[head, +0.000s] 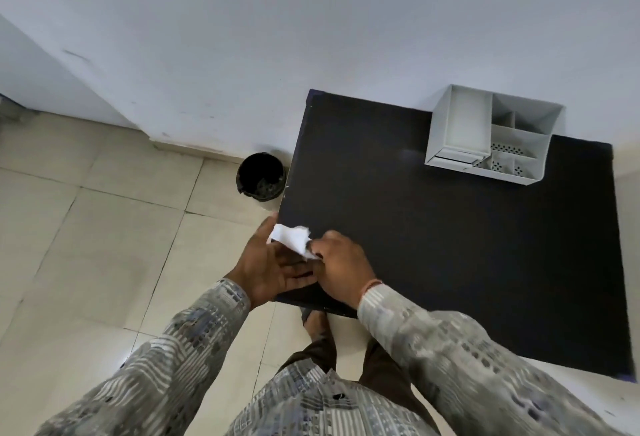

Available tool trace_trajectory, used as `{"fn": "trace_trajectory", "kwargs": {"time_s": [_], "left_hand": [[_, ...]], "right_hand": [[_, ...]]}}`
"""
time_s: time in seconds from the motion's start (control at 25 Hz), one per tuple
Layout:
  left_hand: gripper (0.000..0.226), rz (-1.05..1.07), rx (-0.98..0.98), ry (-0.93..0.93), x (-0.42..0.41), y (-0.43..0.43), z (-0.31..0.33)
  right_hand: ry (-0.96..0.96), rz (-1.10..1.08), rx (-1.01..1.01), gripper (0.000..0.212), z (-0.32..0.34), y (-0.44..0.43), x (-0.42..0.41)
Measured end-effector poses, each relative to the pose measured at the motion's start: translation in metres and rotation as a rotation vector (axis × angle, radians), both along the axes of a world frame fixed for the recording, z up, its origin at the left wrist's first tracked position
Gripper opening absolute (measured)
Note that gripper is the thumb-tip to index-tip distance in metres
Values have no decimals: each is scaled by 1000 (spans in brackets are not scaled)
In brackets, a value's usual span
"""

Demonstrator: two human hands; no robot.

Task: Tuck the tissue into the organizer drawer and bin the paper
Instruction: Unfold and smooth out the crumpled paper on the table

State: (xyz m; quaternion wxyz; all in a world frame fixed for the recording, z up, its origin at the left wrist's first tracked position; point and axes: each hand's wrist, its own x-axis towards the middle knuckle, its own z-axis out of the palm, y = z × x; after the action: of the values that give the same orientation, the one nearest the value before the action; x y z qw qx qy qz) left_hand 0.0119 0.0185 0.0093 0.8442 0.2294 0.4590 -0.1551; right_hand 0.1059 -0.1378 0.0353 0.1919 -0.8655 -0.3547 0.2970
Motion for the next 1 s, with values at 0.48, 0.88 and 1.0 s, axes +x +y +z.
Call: {"fn": "trace_trajectory", "kwargs": {"time_s": [0.48,0.88,1.0], "left_hand": [[64,-167,144,-516,51,-39,79],[53,-260,350,-541,75,-99,120],[46,-202,364,-457,83,-123,122]], "right_hand": [[-55,-309,205,34,114,-76,31],[-39,-529,296,16,127,-124,33],[-208,-419,256,5,133,-144,34]]}}
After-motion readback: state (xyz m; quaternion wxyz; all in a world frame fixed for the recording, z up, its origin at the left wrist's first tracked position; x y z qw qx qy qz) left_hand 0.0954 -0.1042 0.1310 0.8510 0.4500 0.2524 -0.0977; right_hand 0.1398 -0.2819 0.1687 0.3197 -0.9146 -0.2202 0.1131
